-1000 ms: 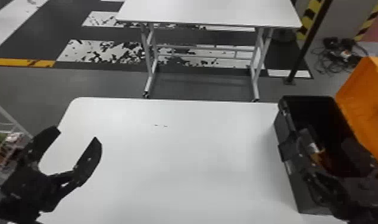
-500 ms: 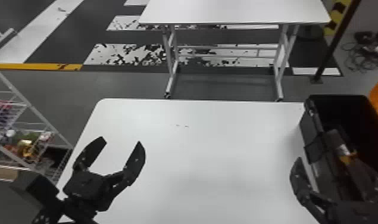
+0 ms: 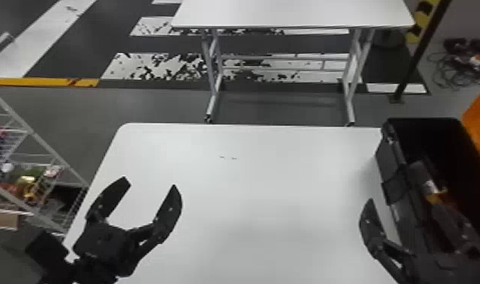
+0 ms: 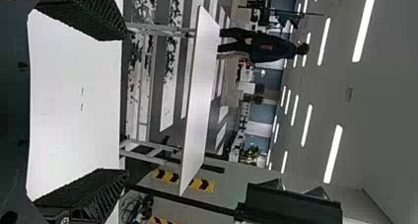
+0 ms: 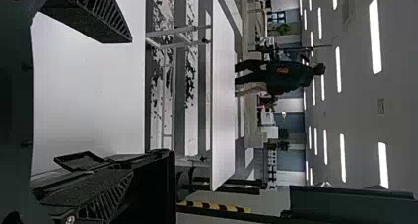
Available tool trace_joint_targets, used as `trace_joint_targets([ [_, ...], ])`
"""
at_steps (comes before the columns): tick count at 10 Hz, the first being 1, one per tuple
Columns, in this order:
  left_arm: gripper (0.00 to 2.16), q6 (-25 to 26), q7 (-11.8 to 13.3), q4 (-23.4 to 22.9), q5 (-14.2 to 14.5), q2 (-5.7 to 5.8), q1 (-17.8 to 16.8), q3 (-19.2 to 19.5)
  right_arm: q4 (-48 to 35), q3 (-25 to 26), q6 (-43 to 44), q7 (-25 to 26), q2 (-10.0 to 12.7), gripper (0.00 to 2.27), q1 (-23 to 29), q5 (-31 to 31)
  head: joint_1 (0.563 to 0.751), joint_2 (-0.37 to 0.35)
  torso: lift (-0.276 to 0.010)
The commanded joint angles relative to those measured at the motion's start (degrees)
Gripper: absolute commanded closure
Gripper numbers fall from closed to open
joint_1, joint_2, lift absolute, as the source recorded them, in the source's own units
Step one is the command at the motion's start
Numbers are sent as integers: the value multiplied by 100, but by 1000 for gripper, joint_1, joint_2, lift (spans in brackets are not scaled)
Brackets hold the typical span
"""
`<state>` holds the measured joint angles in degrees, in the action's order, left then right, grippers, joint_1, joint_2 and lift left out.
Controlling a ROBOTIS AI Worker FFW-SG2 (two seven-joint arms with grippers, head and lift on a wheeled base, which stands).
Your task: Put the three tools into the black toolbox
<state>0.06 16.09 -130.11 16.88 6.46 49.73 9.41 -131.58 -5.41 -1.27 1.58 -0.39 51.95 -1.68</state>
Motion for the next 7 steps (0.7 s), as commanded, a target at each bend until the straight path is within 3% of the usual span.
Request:
trace_joint_targets([
  [1,46,7,17,-5,-1,5,11,8,-122,14,-10,0,-49,76,96,53,695,101,-51],
  [7,63,-28,113,-58,43,181,169,-53,-360,111,500,-132,-128,83,527,440,695,85,-51],
])
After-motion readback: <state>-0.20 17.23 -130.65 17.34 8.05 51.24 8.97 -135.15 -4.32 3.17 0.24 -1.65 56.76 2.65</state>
